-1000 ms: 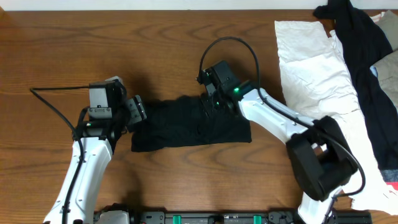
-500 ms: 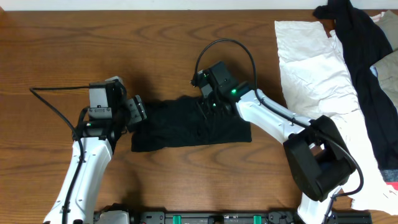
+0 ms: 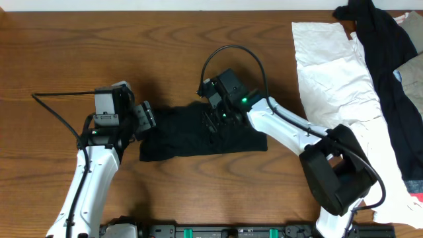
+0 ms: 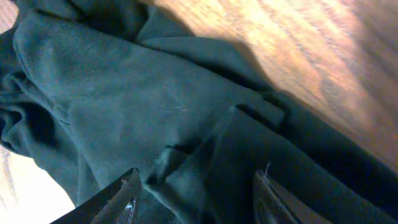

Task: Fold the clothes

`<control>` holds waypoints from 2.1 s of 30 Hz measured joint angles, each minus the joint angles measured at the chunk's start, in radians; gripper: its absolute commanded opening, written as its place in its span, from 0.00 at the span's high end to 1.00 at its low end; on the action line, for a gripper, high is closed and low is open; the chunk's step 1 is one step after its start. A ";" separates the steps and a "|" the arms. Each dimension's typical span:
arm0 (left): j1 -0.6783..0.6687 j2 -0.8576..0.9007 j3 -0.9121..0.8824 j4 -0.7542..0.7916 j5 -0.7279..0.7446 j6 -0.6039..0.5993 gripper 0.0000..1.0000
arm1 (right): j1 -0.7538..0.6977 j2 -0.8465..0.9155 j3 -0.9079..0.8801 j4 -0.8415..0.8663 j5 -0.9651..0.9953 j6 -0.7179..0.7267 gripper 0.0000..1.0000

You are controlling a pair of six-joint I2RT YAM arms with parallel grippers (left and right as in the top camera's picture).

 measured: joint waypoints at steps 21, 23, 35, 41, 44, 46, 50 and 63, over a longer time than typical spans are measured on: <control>0.026 0.289 0.000 0.109 0.068 0.033 0.04 | -0.145 -0.119 0.023 -0.200 -0.010 0.000 0.43; 0.039 0.332 0.000 0.123 0.083 0.040 0.04 | -0.145 -0.105 0.023 -0.201 -0.010 0.000 0.43; 0.065 0.365 0.005 0.138 0.087 0.052 0.04 | -0.145 -0.100 0.023 -0.201 -0.010 0.000 0.43; 0.065 0.366 0.008 0.114 0.006 0.052 0.04 | -0.145 -0.100 0.023 -0.201 -0.010 0.000 0.43; 0.065 0.367 0.008 0.112 -0.012 0.052 0.00 | -0.145 -0.100 0.023 -0.201 -0.010 0.000 0.43; 0.065 0.367 0.008 0.113 -0.017 0.052 0.01 | -0.145 -0.100 0.023 -0.201 -0.010 0.000 0.43; 0.065 0.367 0.008 0.114 -0.015 0.053 0.02 | -0.145 -0.100 0.023 -0.201 -0.010 0.000 0.43; 0.070 0.209 0.008 0.079 -0.060 0.056 0.02 | -0.145 -0.100 0.023 -0.201 -0.010 0.000 0.43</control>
